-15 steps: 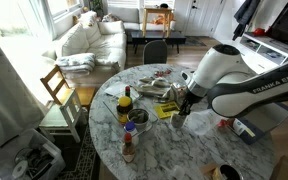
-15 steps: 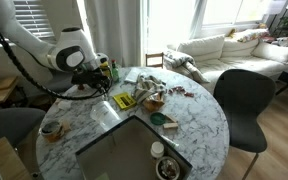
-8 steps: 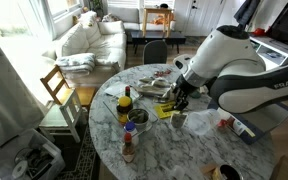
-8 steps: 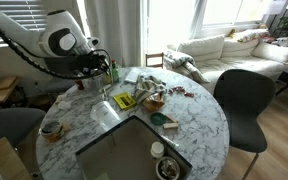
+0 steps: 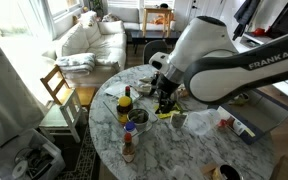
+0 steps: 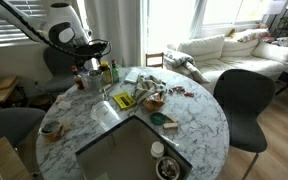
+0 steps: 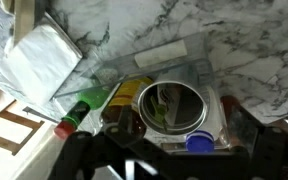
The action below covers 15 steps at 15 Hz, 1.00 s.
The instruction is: Pick up the two white packets with the green lids from the silver cup one by one and put them the right way up on the table, pick up the white bottle with a blue lid from the clear storage container and put it in the silver cup
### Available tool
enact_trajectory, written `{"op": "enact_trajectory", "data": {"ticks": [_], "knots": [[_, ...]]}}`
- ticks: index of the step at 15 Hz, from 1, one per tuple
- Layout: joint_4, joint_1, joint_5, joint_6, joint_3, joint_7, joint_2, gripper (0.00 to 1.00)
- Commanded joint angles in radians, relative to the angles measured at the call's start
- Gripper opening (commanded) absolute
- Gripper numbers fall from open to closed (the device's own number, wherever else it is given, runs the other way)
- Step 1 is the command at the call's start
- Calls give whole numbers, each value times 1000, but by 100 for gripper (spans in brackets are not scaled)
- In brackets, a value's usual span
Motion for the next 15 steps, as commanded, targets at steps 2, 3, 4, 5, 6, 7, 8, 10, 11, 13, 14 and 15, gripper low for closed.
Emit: {"op": "enact_trajectory", "data": {"ticks": [2, 3, 4, 5, 6, 7, 8, 10, 11, 13, 14, 15], "knots": [[64, 1, 0, -26, 0, -60, 44, 100], [82, -2, 0, -28, 1, -73, 60, 100], [93, -3, 0, -28, 2, -79, 70, 100], [98, -4, -1, -29, 3, -84, 76, 100], [103, -13, 29, -18, 16, -109, 91, 100], [114, -19, 49, -9, 26, -128, 103, 100], [120, -25, 68, -8, 37, -150, 109, 100], [132, -31, 102, -7, 52, -177, 126, 99], [141, -34, 117, -9, 59, -190, 137, 99], [160, -46, 159, 2, 80, -230, 169, 100], [169, -46, 165, 19, 81, -238, 188, 100], [177, -54, 180, 36, 90, -257, 205, 100]]}}
